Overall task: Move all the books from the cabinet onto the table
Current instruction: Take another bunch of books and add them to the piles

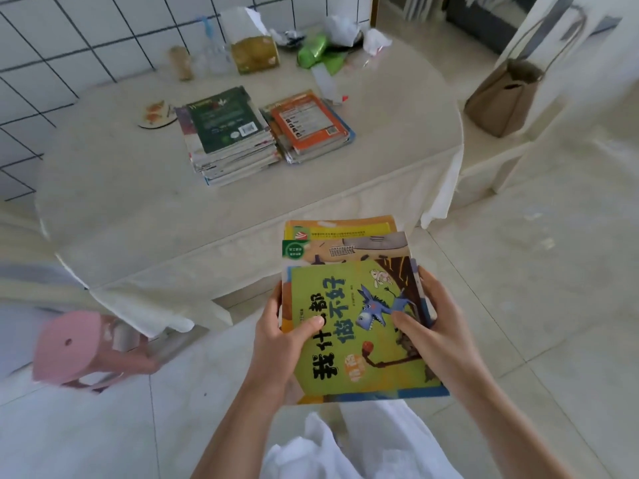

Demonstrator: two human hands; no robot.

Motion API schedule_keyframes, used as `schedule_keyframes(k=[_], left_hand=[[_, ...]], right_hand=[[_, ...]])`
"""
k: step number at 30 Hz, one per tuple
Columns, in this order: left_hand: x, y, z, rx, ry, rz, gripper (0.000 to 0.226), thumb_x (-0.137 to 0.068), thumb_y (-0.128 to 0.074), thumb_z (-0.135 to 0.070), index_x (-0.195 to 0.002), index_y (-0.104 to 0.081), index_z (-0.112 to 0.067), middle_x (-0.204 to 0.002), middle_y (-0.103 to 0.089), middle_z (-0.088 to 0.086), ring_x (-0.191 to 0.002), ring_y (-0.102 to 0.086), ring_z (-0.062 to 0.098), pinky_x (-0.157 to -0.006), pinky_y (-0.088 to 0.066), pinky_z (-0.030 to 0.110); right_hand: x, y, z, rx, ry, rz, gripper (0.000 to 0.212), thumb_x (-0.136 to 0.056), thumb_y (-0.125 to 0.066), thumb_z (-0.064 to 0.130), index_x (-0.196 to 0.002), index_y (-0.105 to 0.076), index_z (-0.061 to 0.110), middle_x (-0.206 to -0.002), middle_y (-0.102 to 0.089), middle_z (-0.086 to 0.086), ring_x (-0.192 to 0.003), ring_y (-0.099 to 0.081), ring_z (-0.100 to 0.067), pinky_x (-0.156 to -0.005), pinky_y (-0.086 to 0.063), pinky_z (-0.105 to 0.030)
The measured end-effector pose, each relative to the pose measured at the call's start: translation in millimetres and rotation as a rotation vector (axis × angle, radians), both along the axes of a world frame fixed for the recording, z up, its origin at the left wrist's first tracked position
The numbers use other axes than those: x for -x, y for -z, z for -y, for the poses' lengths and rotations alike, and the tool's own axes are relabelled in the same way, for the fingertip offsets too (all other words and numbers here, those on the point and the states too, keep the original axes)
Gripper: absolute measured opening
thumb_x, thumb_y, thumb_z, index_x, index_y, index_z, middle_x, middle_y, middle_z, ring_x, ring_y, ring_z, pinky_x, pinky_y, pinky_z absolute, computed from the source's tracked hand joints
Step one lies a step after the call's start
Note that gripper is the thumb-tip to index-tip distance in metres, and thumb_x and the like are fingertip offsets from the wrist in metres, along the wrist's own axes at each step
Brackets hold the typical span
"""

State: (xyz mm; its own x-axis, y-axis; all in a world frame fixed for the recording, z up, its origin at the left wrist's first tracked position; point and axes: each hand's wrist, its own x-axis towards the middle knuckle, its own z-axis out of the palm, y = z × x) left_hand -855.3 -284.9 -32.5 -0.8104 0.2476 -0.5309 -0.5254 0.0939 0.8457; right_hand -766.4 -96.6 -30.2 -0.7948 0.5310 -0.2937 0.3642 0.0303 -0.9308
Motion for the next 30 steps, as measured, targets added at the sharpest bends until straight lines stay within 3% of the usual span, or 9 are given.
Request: schedule_keyframes(k=[3,6,9,12,15,18,23,27,30], left_hand=[[24,4,-28,-0.025,-0.039,0.003,0.046,-0.082,-0.069,-0.002,-0.115,-0.058,-0.033,-0.095,-0.076,-0.002,-0.086,-0.074,0.022,-0.069,-0.060,0.043],[47,3,-63,-0.052,-0.065,0.012,0.053,-0.083,-0.068,-0.001,-0.125,-0.054,-0.029,-0.099,-0.075,0.002,-0.089,-0.073,0.026,-0.072,-0.060,0.047],[68,0,-102,-0.094,-0.123,0.015,0.056,-0.084,-0.067,0.003,-0.128,-0.052,-0.028,-0.094,-0.076,0.001,-0.084,-0.074,0.026,-0.066,-0.060,0.044],[87,-3,-137,-0.118,-0.177,0.015,0.066,-0.084,-0.067,0.003,-0.137,-0.044,-0.029,-0.093,-0.075,0.000,-0.083,-0.074,0.027,-0.064,-0.060,0.045],[111,-1,-158,-0.097,-0.227,-0.001,0.072,-0.083,-0.068,0.002,-0.141,-0.040,-0.030,-0.097,-0.075,0.000,-0.084,-0.074,0.027,-0.064,-0.061,0.046],[137,1,-169,-0.077,-0.252,-0.036,0.071,-0.083,-0.068,0.002,-0.140,-0.041,-0.031,-0.101,-0.075,0.004,-0.087,-0.073,0.030,-0.069,-0.060,0.053],[187,5,-176,-0.100,-0.306,-0.041,0.076,-0.083,-0.068,0.002,-0.143,-0.036,-0.033,-0.100,-0.075,0.003,-0.088,-0.073,0.031,-0.072,-0.058,0.058],[230,15,-175,-0.076,-0.303,-0.058,0.077,-0.082,-0.071,-0.003,-0.141,-0.036,-0.038,-0.102,-0.074,0.002,-0.086,-0.074,0.027,-0.066,-0.060,0.049],[264,20,-173,-0.039,-0.252,-0.082,0.081,-0.079,-0.075,-0.008,-0.141,-0.035,-0.039,-0.107,-0.072,-0.007,-0.089,-0.073,0.022,-0.068,-0.061,0.045]], right_hand=[[31,2,-28,0.043,-0.028,-0.012,0.065,-0.083,-0.069,0.004,-0.134,-0.045,0.036,-0.111,-0.064,0.021,-0.100,-0.068,-0.010,-0.077,-0.060,-0.045],[60,0,-65,0.074,-0.045,0.012,0.068,-0.083,-0.070,0.007,-0.138,-0.042,0.036,-0.114,-0.065,0.016,-0.098,-0.069,-0.012,-0.077,-0.060,-0.047],[90,-6,-108,0.112,-0.062,0.089,0.076,-0.082,-0.074,0.020,-0.141,-0.032,0.043,-0.125,-0.062,0.005,-0.093,-0.071,-0.015,-0.075,-0.060,-0.047],[127,-15,-151,0.205,-0.052,0.193,0.079,-0.080,-0.075,0.029,-0.143,-0.028,0.038,-0.117,-0.067,-0.002,-0.087,-0.073,-0.019,-0.075,-0.060,-0.047],[168,-20,-181,0.226,-0.152,0.280,0.051,-0.083,-0.072,0.027,-0.128,-0.051,0.017,-0.099,-0.075,-0.004,-0.084,-0.074,-0.023,-0.081,-0.058,-0.050],[206,-19,-199,0.215,-0.271,0.301,0.019,-0.085,-0.069,0.023,-0.102,-0.066,0.015,-0.090,-0.077,-0.005,-0.085,-0.074,-0.025,-0.085,-0.057,-0.052],[267,-13,-208,0.177,-0.368,0.269,0.014,-0.086,-0.069,0.021,-0.098,-0.066,0.015,-0.091,-0.076,-0.007,-0.086,-0.073,-0.026,-0.085,-0.056,-0.053],[314,-4,-214,0.115,-0.400,0.243,0.018,-0.080,-0.072,0.024,-0.093,-0.067,0.013,-0.097,-0.071,-0.021,-0.092,-0.069,-0.038,-0.086,-0.054,-0.057],[345,-2,-219,0.094,-0.402,0.228,0.013,-0.084,-0.071,0.019,-0.096,-0.067,0.017,-0.093,-0.075,-0.009,-0.087,-0.072,-0.025,-0.083,-0.057,-0.048]])
